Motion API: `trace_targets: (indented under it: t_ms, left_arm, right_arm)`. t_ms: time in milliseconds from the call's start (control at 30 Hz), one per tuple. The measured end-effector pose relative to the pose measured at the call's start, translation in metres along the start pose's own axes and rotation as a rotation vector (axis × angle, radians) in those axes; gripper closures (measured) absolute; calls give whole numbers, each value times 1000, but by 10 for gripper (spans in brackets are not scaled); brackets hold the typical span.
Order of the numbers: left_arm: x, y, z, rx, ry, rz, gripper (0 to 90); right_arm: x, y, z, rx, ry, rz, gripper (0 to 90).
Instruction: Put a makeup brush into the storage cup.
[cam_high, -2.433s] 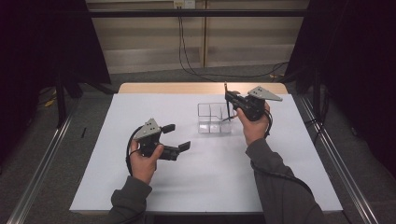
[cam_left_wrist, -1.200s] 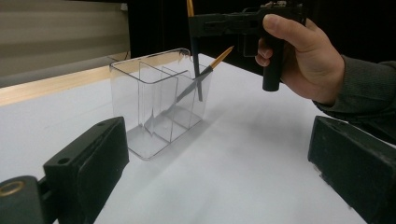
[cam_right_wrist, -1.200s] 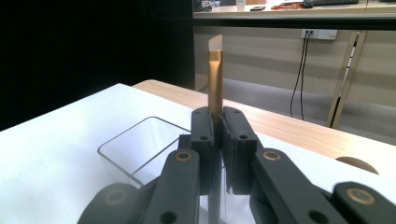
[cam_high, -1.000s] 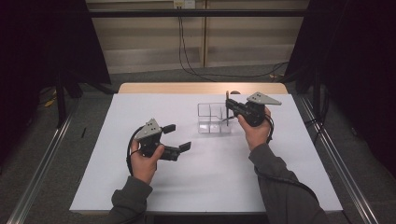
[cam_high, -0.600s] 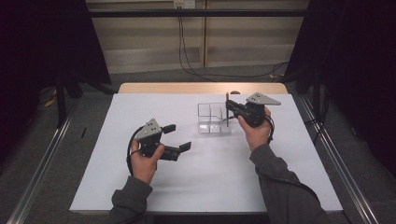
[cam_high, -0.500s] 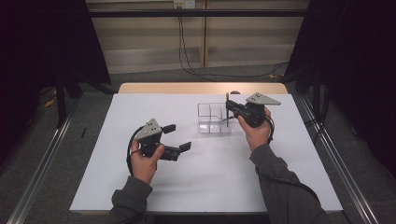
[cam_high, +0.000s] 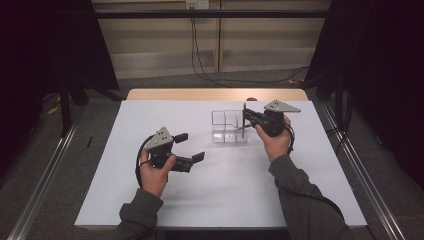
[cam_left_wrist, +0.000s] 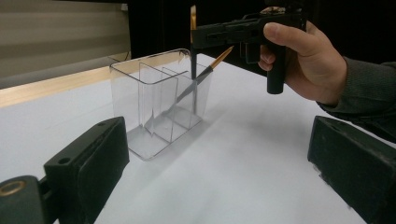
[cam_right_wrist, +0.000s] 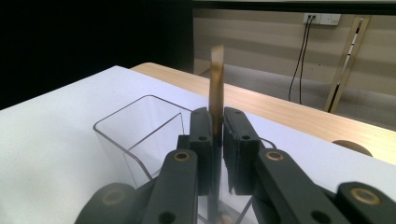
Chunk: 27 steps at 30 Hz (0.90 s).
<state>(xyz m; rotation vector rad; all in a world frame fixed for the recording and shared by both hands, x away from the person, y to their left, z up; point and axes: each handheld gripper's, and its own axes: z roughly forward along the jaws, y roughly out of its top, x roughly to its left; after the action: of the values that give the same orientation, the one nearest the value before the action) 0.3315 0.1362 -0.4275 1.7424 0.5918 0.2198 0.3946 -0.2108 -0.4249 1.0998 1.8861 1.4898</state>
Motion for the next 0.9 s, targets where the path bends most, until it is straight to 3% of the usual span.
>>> trace_targets:
  t_ms: [300,900]
  left_arm:
    - [0,0,-1,0,-7,1,51]
    - [0,1,-1,-6,-4,2,51]
  right_arm:
    - [-1,0,-1,0,-7,-2,804]
    - [-1,1,-5,-22,7,15,599]
